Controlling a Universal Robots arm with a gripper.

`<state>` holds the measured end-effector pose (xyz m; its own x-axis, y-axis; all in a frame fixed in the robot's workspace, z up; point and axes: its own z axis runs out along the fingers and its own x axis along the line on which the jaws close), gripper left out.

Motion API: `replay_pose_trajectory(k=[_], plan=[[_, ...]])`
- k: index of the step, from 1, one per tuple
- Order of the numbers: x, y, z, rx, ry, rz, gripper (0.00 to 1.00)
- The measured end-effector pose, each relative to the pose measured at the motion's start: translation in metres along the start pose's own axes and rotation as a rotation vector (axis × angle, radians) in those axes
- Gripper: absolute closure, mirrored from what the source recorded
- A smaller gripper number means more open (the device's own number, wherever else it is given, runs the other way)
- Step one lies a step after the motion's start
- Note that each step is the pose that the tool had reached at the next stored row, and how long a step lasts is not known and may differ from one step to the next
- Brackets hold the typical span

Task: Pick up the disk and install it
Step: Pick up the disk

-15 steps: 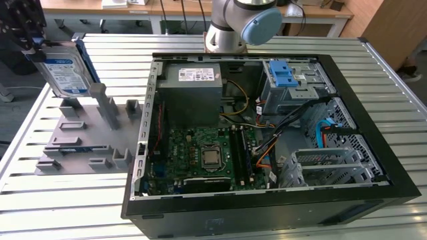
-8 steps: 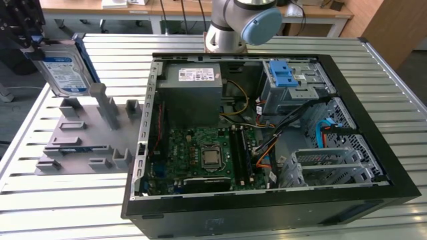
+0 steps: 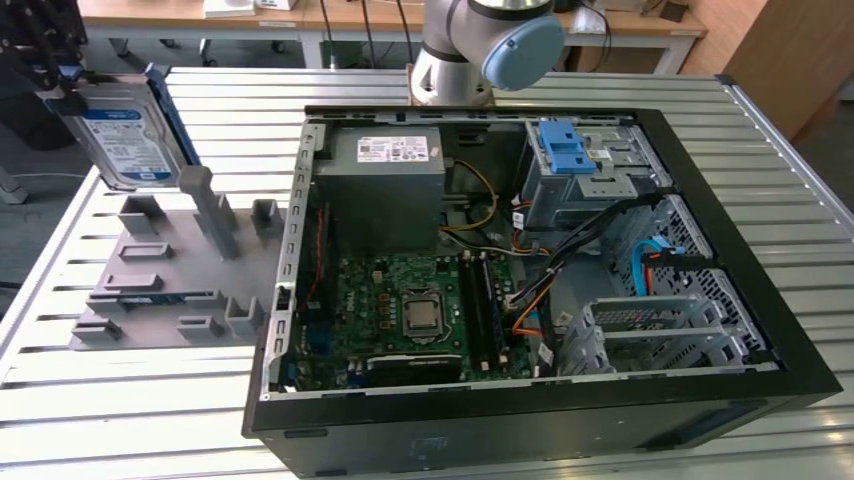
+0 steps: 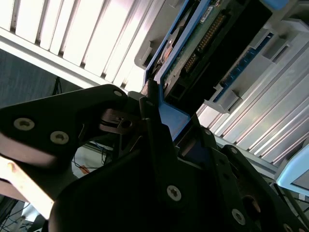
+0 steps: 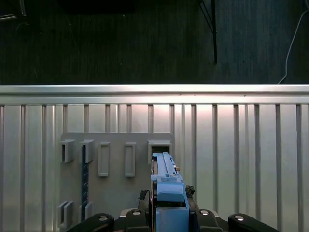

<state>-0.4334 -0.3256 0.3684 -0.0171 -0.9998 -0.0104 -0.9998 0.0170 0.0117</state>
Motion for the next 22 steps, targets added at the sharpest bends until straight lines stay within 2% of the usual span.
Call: replay_pose_trajectory(k=[22], plan=[[-0.0002, 0.0002, -0.0182, 0.0005, 0.0, 0.0, 0.64]])
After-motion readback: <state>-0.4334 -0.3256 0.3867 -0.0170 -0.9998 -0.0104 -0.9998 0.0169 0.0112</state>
